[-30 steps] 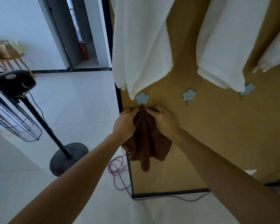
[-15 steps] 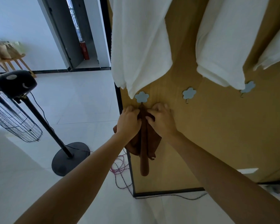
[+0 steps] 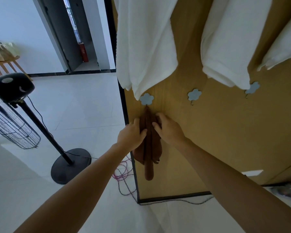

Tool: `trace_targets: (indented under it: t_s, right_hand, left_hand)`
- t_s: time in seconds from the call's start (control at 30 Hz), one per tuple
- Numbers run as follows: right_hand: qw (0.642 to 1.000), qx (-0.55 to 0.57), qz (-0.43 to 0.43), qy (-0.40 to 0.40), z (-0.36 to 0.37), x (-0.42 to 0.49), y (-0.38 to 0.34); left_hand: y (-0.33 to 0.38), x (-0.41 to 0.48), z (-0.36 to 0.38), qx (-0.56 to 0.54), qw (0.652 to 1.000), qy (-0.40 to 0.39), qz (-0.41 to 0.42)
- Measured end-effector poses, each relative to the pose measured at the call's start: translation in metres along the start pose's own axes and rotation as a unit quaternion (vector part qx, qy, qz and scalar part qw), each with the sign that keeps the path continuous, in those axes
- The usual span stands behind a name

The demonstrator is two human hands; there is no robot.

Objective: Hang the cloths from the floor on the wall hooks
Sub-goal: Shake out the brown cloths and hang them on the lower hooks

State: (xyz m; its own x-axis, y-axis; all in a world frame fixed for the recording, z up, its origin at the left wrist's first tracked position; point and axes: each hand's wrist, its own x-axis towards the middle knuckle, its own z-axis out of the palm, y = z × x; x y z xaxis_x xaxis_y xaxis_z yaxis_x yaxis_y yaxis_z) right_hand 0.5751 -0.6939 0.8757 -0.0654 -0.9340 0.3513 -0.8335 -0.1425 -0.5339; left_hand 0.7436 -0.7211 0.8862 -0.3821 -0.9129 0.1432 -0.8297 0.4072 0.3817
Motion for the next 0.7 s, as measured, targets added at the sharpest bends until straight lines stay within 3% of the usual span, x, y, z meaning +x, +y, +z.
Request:
trace_targets:
  t_s: [0.1,0.33,0.57,0.7]
  right_hand:
    - [0.999,-0.020,-0.007,0.035,-0.002,-0.005,-0.005]
    - [0.996,-0.078,0.023,0.037,-0.006,-0.018,-0.021]
    - [0.988,-0.143,0.049,0.040,-0.006,-0.038,-0.043]
    - [0.982,-0.184,0.033,0.035,-0.007,-0.052,-0.053]
  left_hand:
    - [-0.007,-0.005,-0.001,0.051,0.996,0.051,0.047]
    - [-0.026,-0.015,-0.008,0.159,0.967,0.143,0.139]
    - [-0.044,-0.028,-0.016,0.216,0.964,0.083,0.133]
    - [-0.050,-0.041,-0.020,0.230,0.961,0.090,0.126]
